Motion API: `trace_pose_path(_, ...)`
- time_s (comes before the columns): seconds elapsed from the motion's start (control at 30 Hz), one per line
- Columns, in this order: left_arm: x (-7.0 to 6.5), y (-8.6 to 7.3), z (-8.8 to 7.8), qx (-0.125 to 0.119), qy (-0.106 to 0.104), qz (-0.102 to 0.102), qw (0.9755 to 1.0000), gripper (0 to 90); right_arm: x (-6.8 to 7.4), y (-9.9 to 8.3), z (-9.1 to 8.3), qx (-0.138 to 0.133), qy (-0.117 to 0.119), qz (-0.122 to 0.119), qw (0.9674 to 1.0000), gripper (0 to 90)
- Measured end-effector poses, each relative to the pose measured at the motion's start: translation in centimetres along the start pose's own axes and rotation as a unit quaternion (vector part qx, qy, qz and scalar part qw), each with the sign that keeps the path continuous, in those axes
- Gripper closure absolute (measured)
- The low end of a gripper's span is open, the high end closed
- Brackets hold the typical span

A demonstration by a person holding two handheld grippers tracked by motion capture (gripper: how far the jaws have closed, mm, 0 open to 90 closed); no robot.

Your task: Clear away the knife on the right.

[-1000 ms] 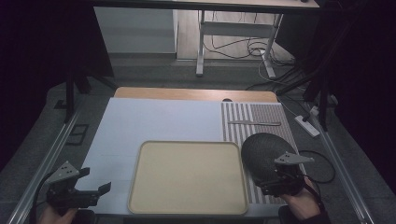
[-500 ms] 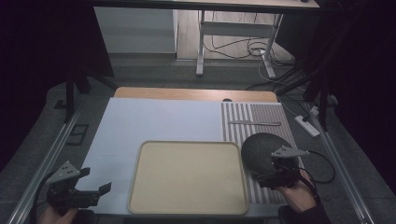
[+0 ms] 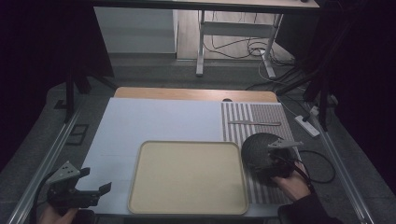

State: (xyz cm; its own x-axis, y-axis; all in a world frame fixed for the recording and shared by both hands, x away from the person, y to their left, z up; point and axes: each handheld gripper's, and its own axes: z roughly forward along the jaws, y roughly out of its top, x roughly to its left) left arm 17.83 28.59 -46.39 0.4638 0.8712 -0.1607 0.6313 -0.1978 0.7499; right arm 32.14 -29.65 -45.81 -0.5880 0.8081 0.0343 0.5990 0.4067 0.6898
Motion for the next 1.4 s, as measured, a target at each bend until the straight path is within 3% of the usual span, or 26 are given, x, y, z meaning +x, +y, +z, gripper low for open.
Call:
trace_pose_path(0.33,0.0,0.0,0.0,0.000,-0.001,-0.001,1.0000,2.5,-1.1,1.8,1.6,0.003,-0.003,0.008,1.0000,0.6)
trace_pose_path(0.5,0.0,0.0,0.0,0.000,-0.001,-0.001,1.0000,2.5,-1.5,2.1,2.5,0.022,-0.020,0.000,0.9996,0.6)
trace_pose_path(0.9,0.0,0.0,0.0,0.001,-0.001,0.000,1.0000,2.5,-2.7,3.2,4.3,0.046,-0.051,0.009,0.9976,0.6)
trace_pose_path(1.4,0.0,0.0,0.1,0.003,0.000,0.002,1.0000,2.5,-4.6,4.5,5.8,0.049,-0.075,0.017,0.9959,0.5)
